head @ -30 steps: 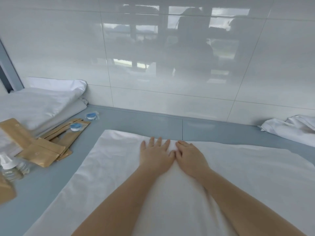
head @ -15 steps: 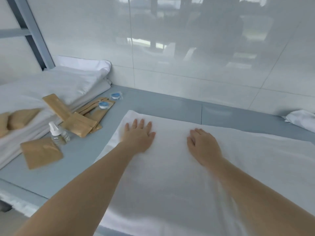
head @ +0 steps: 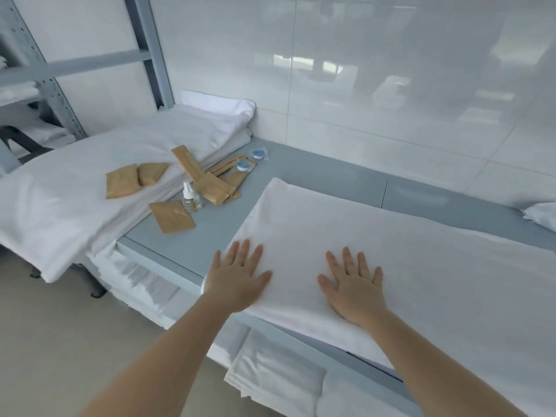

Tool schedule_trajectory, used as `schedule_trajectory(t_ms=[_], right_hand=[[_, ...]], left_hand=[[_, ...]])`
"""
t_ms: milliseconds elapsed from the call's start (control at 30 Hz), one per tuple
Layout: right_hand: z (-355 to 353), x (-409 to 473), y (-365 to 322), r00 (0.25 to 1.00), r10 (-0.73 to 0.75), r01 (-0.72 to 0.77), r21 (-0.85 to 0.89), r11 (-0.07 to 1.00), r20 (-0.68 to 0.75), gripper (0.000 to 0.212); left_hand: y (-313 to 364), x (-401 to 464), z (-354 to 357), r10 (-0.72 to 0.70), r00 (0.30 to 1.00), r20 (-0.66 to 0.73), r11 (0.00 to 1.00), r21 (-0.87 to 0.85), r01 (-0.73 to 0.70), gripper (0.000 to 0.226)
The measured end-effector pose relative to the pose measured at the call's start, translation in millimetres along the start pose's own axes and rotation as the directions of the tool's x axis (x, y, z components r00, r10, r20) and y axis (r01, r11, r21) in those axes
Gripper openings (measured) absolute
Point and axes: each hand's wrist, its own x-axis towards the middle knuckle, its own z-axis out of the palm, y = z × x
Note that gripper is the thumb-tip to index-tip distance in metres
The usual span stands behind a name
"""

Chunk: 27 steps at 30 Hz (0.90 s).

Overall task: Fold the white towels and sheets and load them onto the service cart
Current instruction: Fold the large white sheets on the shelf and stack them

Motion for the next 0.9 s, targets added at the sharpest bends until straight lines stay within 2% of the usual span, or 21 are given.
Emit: schedule_trajectory(t_ms=[133,233,333,433,567,733,833,900], right_hand=[[5.5,-20.5,-44.3,0.998,0.011,-0.011,0.005,1.0,0.057,0.064],[20.0,-31.4,-79.8,0.993,-0.113,0.112,-0.051,0.992,-0.026,0.055],[23.0,-35.6,-76.3,0.988,-0.127,0.124,-0.035,0.992,-0.088,0.052],[21.6,-44.2,-39.5,0.994,-0.07,0.067,-0.035,0.997,-0.089,0.055],[16.5,-66.1,41.6,0.993,0.09,-0.096,-0.071,0.993,-0.077,0.059],[2.7,-98.9,138.3,0.952,0.306,-0.306,-0.044,0.951,-0.021,0.063],[0.5,-111.5,164.5,0.932,0.363,-0.363,-0.022,0.931,-0.003,0.063],[0.4,-112.6,166.0,0.931,0.365,-0.365,-0.001,0.931,-0.002,0.063]], left_hand=[[18.7,-23.3,-5.6,-0.035,0.999,0.034,0.999,-0.041,0.036,0.062],[48.4,-34.2,2.5,0.01,1.0,0.012,0.997,-0.079,-0.009,0.056],[50.2,-37.4,9.9,-0.025,1.0,-0.016,0.996,-0.084,0.023,0.055],[47.4,-37.2,12.9,-0.04,0.998,-0.037,0.995,-0.096,0.037,0.056],[47.9,-34.6,14.0,-0.042,0.999,-0.031,0.995,-0.097,0.039,0.058],[47.5,-30.5,8.8,-0.066,0.997,0.028,0.995,-0.079,0.068,0.066],[71.0,-27.4,0.9,-0.129,0.988,0.08,0.99,-0.048,0.133,0.075],[107.2,-30.2,0.2,-0.086,0.993,0.085,0.996,-0.028,0.089,0.076]])
